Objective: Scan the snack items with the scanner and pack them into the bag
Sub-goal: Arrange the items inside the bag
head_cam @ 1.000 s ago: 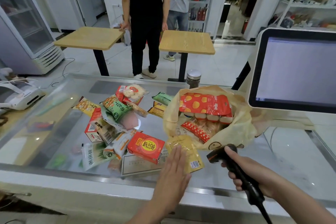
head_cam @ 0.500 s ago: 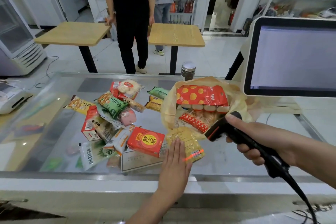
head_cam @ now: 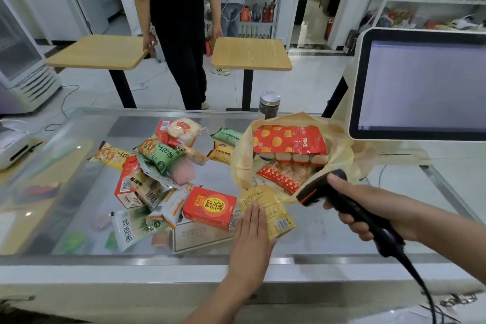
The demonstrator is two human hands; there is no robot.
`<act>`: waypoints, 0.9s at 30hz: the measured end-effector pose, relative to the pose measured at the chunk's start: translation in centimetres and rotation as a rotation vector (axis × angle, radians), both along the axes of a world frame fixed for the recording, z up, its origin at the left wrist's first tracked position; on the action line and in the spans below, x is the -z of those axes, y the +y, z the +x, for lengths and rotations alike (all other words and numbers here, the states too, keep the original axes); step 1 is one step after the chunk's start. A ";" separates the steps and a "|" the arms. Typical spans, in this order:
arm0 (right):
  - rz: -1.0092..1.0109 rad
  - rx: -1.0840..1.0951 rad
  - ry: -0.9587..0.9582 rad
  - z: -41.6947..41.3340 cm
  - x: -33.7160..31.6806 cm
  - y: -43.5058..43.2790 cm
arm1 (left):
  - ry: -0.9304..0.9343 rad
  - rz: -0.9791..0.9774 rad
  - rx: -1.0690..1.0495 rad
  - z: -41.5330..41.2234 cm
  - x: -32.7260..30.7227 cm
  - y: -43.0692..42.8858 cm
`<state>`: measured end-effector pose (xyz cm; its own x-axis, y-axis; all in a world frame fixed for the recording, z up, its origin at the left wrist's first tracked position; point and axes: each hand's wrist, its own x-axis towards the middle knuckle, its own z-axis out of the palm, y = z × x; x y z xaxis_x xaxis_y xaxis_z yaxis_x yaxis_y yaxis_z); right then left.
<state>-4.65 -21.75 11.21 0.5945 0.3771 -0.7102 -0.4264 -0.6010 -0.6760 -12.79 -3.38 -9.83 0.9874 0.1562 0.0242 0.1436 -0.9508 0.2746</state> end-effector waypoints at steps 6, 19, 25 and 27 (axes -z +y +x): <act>-0.070 -0.081 -0.085 1.4 8.4 -1.1 | -0.084 -0.113 0.052 -0.3 -0.8 0.5; -0.613 -0.228 -1.051 2.1 9.9 -0.8 | -0.310 -1.661 -0.446 0.3 -11.6 2.3; 0.344 0.188 -0.660 4.2 5.6 2.0 | -0.068 -2.216 -0.217 2.2 -13.4 1.3; 0.458 0.249 -0.330 5.9 5.1 1.9 | -0.010 -2.135 -0.123 3.2 -13.7 1.2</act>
<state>1.21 -19.80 6.10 0.8647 0.4217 -0.2729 -0.2414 -0.1274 -0.9620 -9.54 -2.13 3.89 0.9737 -0.0085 -0.2275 0.1567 0.7499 0.6427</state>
